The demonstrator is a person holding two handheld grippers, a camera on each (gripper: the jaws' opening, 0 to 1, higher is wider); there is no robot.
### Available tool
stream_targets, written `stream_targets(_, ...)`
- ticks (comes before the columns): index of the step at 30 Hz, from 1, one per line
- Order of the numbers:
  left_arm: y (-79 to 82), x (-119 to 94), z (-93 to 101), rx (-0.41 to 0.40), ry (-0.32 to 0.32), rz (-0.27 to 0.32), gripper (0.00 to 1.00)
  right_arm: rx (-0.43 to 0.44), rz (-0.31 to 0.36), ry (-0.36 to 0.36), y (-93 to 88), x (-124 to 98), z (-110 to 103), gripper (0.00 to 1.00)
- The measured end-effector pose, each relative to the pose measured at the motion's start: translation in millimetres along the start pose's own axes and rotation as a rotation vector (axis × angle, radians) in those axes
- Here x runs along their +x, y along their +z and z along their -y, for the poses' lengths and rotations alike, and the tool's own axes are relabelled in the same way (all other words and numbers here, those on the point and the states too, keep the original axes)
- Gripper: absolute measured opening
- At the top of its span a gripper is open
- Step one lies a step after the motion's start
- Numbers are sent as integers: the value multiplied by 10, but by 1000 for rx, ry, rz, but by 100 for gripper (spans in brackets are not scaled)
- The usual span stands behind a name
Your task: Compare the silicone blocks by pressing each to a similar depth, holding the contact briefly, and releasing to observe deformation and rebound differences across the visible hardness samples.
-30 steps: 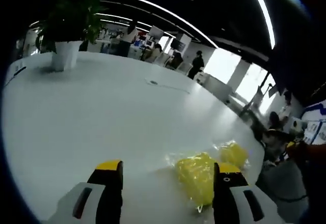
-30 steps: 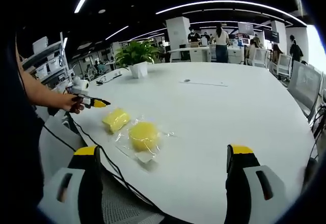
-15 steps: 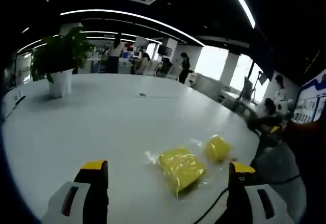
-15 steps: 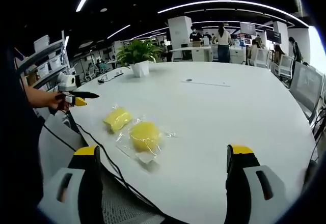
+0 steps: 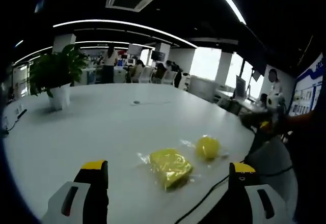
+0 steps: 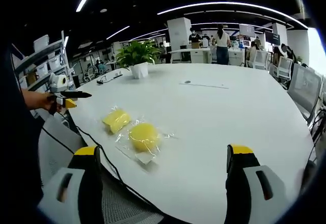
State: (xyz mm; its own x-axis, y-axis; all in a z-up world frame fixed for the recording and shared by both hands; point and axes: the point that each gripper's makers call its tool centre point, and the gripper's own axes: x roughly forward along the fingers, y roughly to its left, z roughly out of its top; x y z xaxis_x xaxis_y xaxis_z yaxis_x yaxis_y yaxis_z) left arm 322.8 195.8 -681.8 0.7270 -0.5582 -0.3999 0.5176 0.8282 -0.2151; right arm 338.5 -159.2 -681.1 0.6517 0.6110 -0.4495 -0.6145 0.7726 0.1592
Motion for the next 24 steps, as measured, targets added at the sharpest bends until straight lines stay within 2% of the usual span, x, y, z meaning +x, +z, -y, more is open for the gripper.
stream_targets(3,-31,-16,27,-1,-2,-7,100,2,-8,-5,-43,-34,-3,96)
stream_targets(7,22,-26,66,3,-6,14,100,2,-6,-9,-60,-88,-8,96)
stream_targets(12,49,-6,82,-4,-6,14,100,8,-6,-21,-86,-120,14,96)
stream_targets(15,33,-2,116,-3,-23,2,100,8,-4,-25,-92,-130,21,96)
stream_targets(24,-49,2,120,-19,-17,-30,100,6,-7,-18,-72,-147,13,96)
